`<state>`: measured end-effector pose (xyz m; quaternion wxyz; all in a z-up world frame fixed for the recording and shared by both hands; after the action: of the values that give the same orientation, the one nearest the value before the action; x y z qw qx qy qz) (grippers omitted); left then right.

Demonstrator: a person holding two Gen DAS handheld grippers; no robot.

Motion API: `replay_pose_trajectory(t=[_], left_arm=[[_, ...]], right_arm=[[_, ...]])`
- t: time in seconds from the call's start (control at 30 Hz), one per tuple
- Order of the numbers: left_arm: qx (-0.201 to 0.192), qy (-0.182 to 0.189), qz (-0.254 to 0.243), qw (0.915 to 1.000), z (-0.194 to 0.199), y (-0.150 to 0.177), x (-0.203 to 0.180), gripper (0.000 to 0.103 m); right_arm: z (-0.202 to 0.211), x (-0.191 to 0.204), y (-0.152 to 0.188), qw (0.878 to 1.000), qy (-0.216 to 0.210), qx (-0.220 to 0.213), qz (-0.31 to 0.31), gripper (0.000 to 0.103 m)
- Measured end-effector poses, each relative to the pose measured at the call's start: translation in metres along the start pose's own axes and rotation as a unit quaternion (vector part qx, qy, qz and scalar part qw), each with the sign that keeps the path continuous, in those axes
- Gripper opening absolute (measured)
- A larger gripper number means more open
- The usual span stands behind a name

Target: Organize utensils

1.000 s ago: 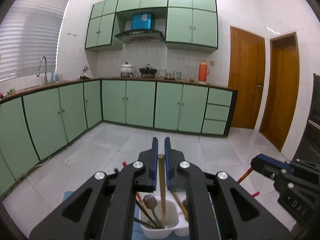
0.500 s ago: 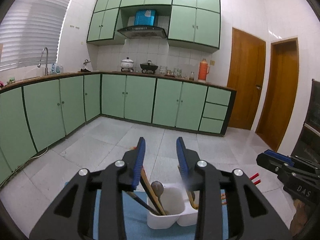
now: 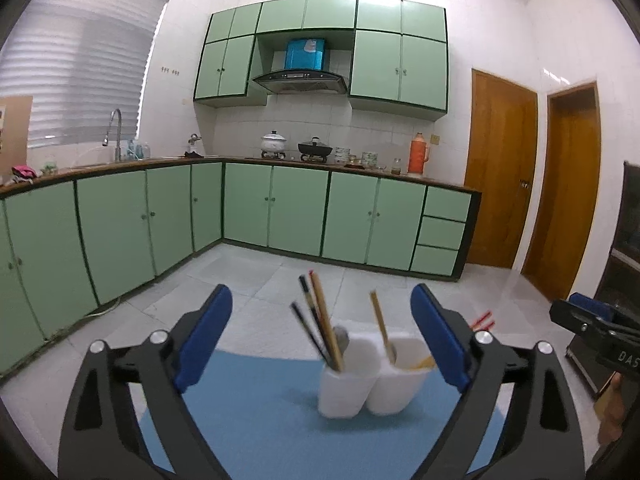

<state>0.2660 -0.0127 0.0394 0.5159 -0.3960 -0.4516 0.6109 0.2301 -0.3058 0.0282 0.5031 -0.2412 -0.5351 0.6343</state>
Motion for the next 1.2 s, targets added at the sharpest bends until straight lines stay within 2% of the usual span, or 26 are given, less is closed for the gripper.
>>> replay_pose_trajectory(t=[0.17, 0.33, 0.57, 0.83, 1.2], left_arm=[[0.02, -0.004, -0.008, 0.9998, 0.03, 0.023, 0.011, 0.094], [0.034, -0.01, -0.026, 0.999, 0.057, 0.045, 0.015, 0.094], [0.035, 0.002, -0.042, 0.9985, 0.097, 0.056, 0.011, 0.098], [0.012, 0.007, -0.059, 0.9982, 0.14, 0.057, 0.004, 0.098], [-0.007, 0.011, -0.05, 0.9987, 0.174, 0.054, 0.01, 0.098]], right_arm=[[0.024, 0.013, 0.029, 1.0, -0.004, 0.013, -0.01, 0.082], [0.044, 0.025, 0.05, 1.0, -0.003, 0.022, -0.015, 0.087], [0.075, 0.047, 0.068, 1.0, -0.017, 0.023, -0.005, 0.097], [0.107, 0.071, 0.065, 0.999, -0.029, 0.002, 0.022, 0.097], [0.132, 0.093, 0.063, 0.998, -0.03, -0.016, 0.05, 0.097]])
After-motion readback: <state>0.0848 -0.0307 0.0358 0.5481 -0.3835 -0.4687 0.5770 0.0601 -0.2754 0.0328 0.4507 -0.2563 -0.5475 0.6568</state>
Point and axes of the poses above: each gripper's, at about its wrist camera, not at the fingertips, and z roughly against the way its jaws point, x to its left, y to its underside, the point moved 5 cm from there along -z, roughly the way its jaws point, and after that the axes turned 14 degrees about -y, right-handed, at the moved point
